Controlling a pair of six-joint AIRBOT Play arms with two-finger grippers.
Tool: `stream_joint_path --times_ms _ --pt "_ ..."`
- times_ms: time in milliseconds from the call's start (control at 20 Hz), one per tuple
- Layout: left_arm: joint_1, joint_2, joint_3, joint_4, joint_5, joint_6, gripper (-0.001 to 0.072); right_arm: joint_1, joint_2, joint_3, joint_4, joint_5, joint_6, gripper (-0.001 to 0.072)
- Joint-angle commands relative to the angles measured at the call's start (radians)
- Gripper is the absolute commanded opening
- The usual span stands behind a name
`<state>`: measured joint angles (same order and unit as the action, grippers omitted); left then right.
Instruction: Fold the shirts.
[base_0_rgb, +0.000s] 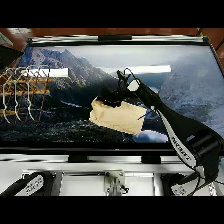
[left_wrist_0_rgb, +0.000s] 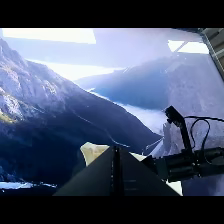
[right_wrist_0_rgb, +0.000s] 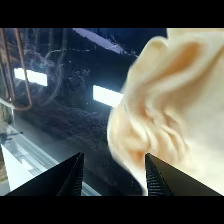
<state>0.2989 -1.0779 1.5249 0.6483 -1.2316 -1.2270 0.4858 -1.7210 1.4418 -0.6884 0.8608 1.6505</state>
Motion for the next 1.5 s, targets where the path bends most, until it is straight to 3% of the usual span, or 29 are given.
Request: stream_joint_path --times_ms 0,100,200,250,300,350,650,1000,1050,1100,1150,1200,1300,1450 --pt "0.013 0.006 0.000 0.000 -0.015 0.000 0.0031 -0.040 0.005 0.001 -0.003 0.035 -0.021 0.0500" --pt "0.013 0.006 0.000 0.000 -0.016 0.000 0.0031 -0.134 0.069 0.001 -0.136 0.165 -0.015 0.0500" --pt "0.013 0.006 0.000 0.000 -0.016 0.000 0.0031 -0.249 0.135 0.001 -0.345 0.381 -0.005 0.0502" --pt "0.013 0.006 0.000 0.000 -0.016 0.000 0.0031 -0.309 0.158 -0.002 -0.472 0.512 0.012 0.0636" --pt "0.013 0.006 0.000 0.000 -0.016 0.000 0.0031 -0.360 0.173 -0.021 -0.553 0.623 0.011 0.0683" --pt "0.013 0.006 0.000 0.000 -0.016 0.000 0.0031 -0.413 0.188 -0.067 -0.578 0.690 -0.001 0.0684" --pt "0.013 0.006 0.000 0.000 -0.016 0.000 0.0031 -0.501 0.225 -0.440 -0.248 0.432 -0.151 0.0684" --pt "0.013 0.006 0.000 0.000 -0.015 -0.018 0.0031 -0.500 0.106 -0.475 -0.058 0.293 -0.254 0.0681" --pt "0.013 0.006 0.000 0.000 -0.015 -0.017 0.0031 -0.500 0.093 -0.475 0.010 0.277 -0.306 0.0655" --pt "0.013 0.006 0.000 0.000 -0.015 -0.018 0.0031 -0.501 0.089 -0.475 0.085 0.267 -0.381 0.0442" --pt "0.013 0.006 0.000 0.000 -0.015 -0.018 0.0031 -0.501 0.090 -0.472 0.167 0.264 -0.459 0.0167" --pt "0.013 0.006 0.000 0.000 -0.014 -0.017 0.0031 -0.506 0.090 -0.454 0.241 0.266 -0.531 0.0065" --pt "0.013 0.006 0.000 0.000 -0.015 -0.017 0.0031 -0.517 0.090 -0.374 0.284 0.267 -0.586 0.0061" --pt "0.013 0.006 0.000 0.000 -0.015 -0.017 0.0031 -0.583 0.090 -0.174 0.238 0.262 -0.519 0.0061"
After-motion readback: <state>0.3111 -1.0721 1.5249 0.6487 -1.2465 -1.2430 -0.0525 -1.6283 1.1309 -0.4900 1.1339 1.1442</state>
